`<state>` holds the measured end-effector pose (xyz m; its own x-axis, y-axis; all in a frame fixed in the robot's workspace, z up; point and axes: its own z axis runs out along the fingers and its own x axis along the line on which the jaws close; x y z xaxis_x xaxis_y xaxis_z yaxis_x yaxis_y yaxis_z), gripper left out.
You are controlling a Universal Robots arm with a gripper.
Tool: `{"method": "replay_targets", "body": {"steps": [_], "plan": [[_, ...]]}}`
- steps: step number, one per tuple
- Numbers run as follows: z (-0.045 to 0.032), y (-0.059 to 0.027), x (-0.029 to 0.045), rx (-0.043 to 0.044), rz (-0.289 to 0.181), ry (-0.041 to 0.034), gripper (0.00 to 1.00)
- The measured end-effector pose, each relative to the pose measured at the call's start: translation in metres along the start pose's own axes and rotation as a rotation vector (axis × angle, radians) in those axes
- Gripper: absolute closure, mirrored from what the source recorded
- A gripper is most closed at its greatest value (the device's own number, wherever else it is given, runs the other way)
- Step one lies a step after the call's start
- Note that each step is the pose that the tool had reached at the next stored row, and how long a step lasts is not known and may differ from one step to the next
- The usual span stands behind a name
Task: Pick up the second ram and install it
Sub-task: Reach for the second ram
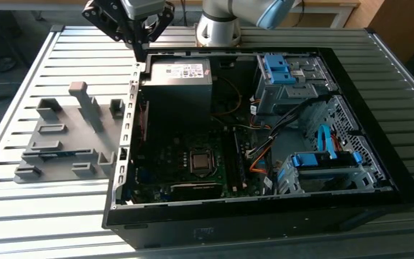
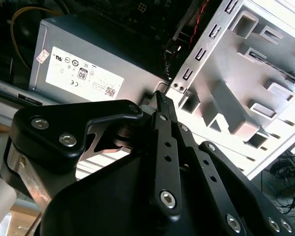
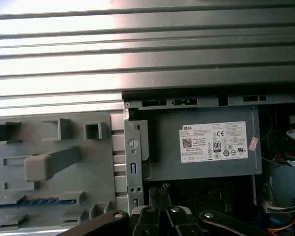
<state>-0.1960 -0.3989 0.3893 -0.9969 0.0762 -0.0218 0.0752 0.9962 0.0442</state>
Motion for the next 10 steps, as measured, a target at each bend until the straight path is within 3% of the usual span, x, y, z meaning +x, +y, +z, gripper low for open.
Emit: {"method": "replay_targets", "body": {"steps": [10], "plan": [[0.0004,-0.0005,0.0061,0.0001,0.000,0.0009,0.89]]}}
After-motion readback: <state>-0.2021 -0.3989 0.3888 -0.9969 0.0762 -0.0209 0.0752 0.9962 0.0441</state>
